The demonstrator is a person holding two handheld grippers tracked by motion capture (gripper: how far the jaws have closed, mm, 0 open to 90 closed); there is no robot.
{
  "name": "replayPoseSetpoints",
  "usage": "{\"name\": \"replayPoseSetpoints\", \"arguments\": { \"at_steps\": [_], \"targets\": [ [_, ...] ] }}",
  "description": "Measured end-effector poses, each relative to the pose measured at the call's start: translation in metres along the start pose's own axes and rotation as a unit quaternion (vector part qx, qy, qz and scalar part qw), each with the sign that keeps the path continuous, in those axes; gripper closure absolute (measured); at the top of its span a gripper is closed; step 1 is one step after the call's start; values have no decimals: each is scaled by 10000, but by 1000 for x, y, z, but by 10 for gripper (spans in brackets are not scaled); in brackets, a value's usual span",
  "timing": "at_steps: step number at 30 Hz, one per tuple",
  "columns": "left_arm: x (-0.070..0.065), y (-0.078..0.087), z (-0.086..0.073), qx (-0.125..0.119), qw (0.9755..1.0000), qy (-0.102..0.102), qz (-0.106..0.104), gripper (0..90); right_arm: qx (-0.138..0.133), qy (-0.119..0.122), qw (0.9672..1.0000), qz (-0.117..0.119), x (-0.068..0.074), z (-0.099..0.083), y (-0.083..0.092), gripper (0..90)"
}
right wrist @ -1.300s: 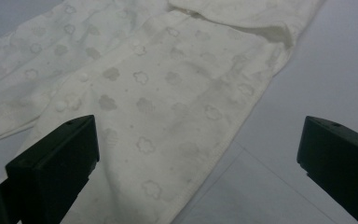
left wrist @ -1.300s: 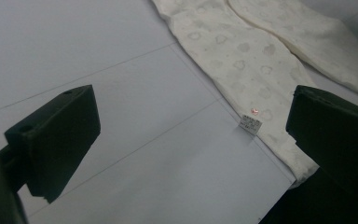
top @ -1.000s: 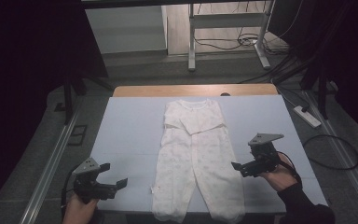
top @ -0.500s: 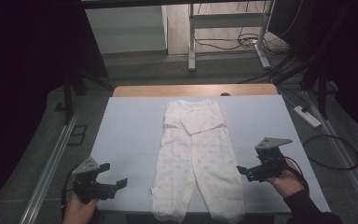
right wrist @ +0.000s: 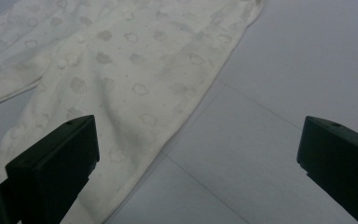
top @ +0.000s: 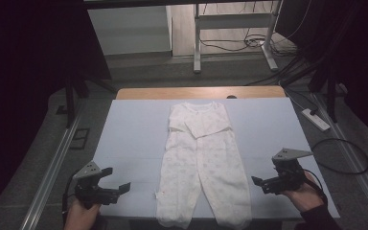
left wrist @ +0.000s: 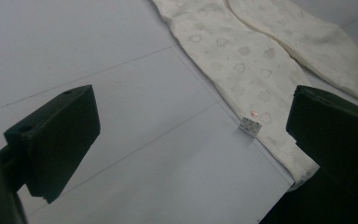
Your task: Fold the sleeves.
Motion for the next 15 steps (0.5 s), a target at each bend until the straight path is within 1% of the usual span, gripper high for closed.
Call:
{"name": "replayPoseSetpoints", "arguments": {
  "at_steps": [5, 15],
  "targets": [
    [0, 0, 0, -12, 10000, 1, 11, 25, -49, -192, 9998, -31, -2, -10, 6, 0],
    [0, 1, 0, -61, 10000, 8, -22, 21, -128, -500, 9983, -283, -5, -29, 19, 0]
  ]
}}
Point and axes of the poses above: each handheld gripper's, and its own axes: y roughly backward along the jaws, z roughly out of its top, x roughly to its left, the point moved 3 cm from there along -y, roughly forward along the jaws, and after that the axes turned 10 degrees about x, right-handed, at the moved point
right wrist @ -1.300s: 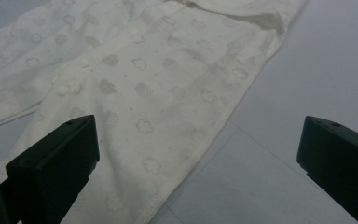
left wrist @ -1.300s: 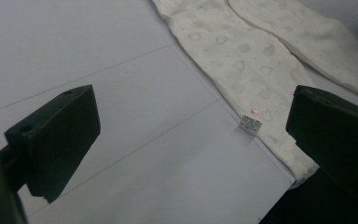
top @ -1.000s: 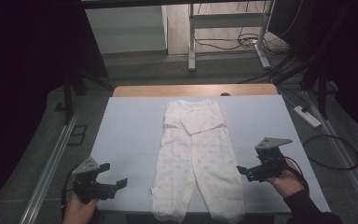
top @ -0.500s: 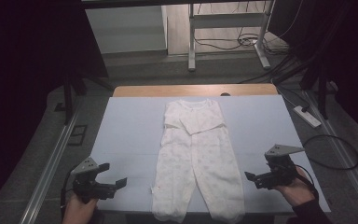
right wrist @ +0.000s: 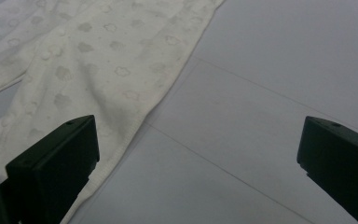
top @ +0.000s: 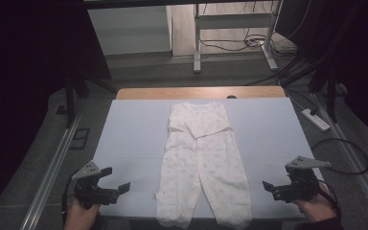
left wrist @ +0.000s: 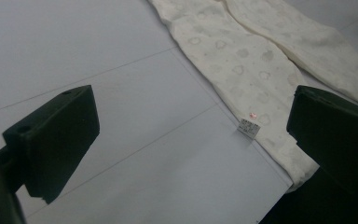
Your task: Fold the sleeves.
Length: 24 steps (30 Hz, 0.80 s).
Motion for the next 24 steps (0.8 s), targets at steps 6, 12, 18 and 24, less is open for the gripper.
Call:
{"name": "replayPoseSetpoints", "arguments": {
  "at_steps": [6, 12, 18, 24],
  "targets": [
    [0, 1, 0, -32, 10000, -6, -18, 16, -15, -135, 9999, -65, 0, -9, 6, 0],
    [0, 1, 0, -41, 10000, 2, -25, 13, 1, -241, 9995, -181, 0, -16, 10, 0],
    [0, 1, 0, -38, 10000, 8, -32, 13, 105, -281, 9989, -351, 1, -20, 11, 0],
    [1, 1, 0, -29, 10000, 16, -37, 12, 139, -317, 9989, -302, 1, -20, 10, 0]
  ]
}}
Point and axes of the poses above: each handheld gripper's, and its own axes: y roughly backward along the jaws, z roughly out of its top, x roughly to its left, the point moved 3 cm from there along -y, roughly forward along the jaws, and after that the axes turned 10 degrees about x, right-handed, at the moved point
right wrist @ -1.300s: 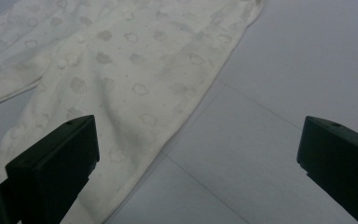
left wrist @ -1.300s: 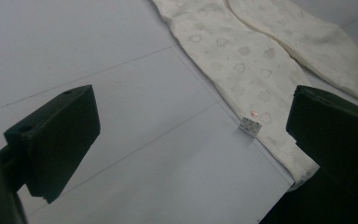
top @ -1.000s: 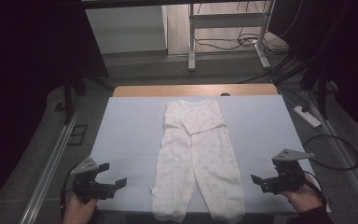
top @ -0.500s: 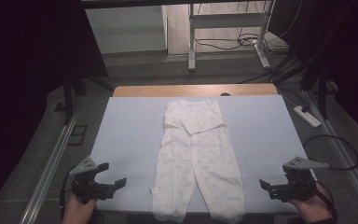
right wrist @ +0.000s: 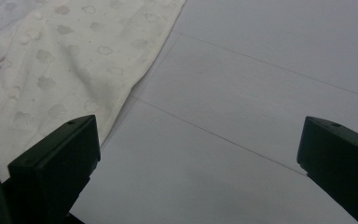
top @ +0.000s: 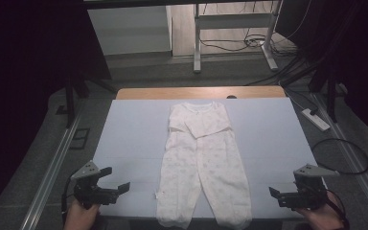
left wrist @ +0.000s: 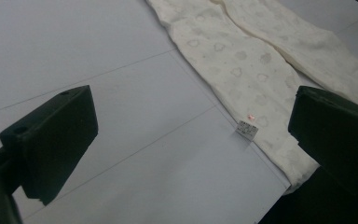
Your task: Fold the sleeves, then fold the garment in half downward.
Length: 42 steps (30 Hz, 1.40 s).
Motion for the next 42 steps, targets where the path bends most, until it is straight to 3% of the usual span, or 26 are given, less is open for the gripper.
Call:
{"name": "replayPoseSetpoints", "arguments": {
  "at_steps": [11, 18, 42],
  "targets": [
    [-1, -1, 1, 73, 10000, -43, -4, 0, -21, 172, 9998, 59, 3, 1, 0, 0],
    [1, -1, 1, 36, 10000, 58, -14, 0, -70, 207, 9996, 199, 4, 3, 0, 0],
    [2, -11, 18, 139, 9994, -306, -2, 0, -300, 464, 9971, 521, 6, 24, -3, 0]
  ]
}}
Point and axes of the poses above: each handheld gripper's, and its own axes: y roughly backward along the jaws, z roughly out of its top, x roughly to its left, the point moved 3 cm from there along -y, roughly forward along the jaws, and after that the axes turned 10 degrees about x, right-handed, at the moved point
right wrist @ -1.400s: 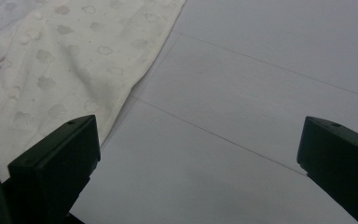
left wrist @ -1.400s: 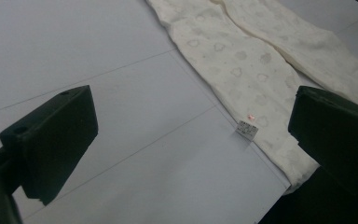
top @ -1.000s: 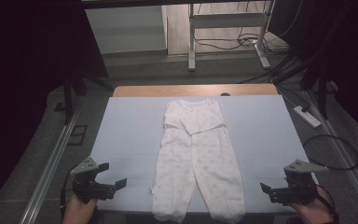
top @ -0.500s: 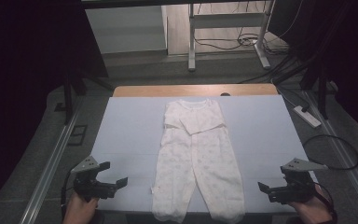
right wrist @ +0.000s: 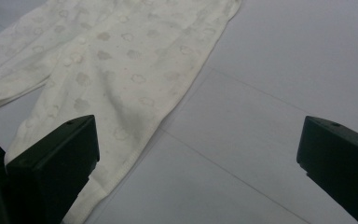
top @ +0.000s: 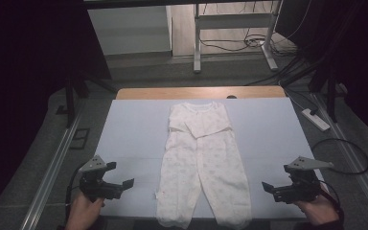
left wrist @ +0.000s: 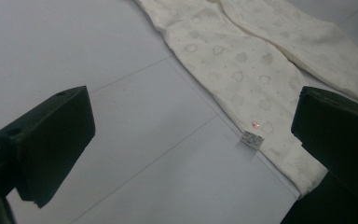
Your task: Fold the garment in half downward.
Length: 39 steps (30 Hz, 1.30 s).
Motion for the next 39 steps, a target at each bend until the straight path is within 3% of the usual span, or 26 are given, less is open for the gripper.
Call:
{"name": "replayPoseSetpoints", "arguments": {
  "at_steps": [6, 15, 39],
  "targets": [
    [2, -4, 5, 65, 10000, -39, 3, 0, -6, -28, 9999, 124, -1, 6, -4, 0],
    [5, -13, 18, 190, 9998, -21, 7, 0, 35, -108, 9999, 83, -5, 15, -8, 0],
    [9, -30, 46, 390, 9992, -119, -26, 0, 108, 133, 9998, 126, -7, 48, -21, 0]
  ]
}}
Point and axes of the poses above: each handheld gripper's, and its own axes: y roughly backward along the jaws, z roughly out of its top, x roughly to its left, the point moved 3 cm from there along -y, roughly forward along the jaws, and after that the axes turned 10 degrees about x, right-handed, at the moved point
